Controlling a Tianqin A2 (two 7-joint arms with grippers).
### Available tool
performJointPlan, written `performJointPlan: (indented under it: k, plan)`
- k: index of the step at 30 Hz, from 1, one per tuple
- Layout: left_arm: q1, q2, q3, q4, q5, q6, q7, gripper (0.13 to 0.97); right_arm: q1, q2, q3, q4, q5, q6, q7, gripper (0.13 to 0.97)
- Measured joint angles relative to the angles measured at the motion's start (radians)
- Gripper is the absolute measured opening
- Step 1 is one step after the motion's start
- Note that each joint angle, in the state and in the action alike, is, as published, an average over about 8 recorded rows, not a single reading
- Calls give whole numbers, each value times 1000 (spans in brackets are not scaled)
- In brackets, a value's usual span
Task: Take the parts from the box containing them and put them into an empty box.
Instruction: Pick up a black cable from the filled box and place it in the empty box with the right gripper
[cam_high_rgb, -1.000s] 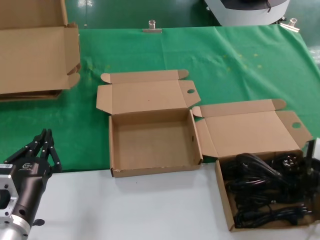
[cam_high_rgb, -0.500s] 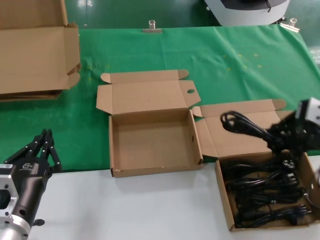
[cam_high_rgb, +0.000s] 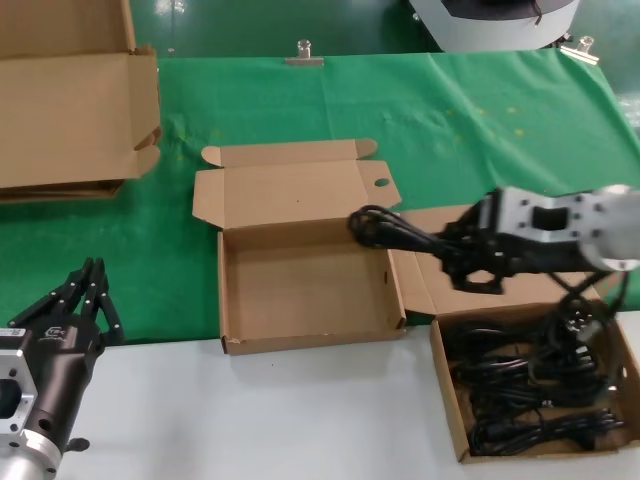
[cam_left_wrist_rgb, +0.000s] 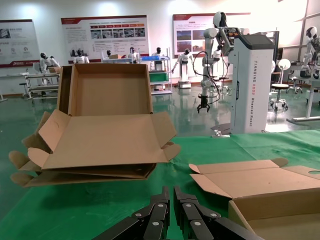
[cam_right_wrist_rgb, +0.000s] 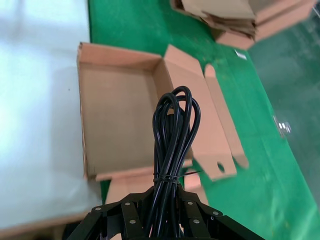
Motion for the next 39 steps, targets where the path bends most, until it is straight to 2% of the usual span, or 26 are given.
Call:
performJointPlan:
  k: [18,31,39]
  plan:
    - [0,0,0,0,0,0,0,172,70,-299,-101,-241,-95,147,-104,213]
    - [0,0,0,0,0,0,0,172,116,-416,-118,-520,-72,270,-240,213]
    - [0,0,0,0,0,0,0,172,118,-448,-126,-610,-47,321,-318,213]
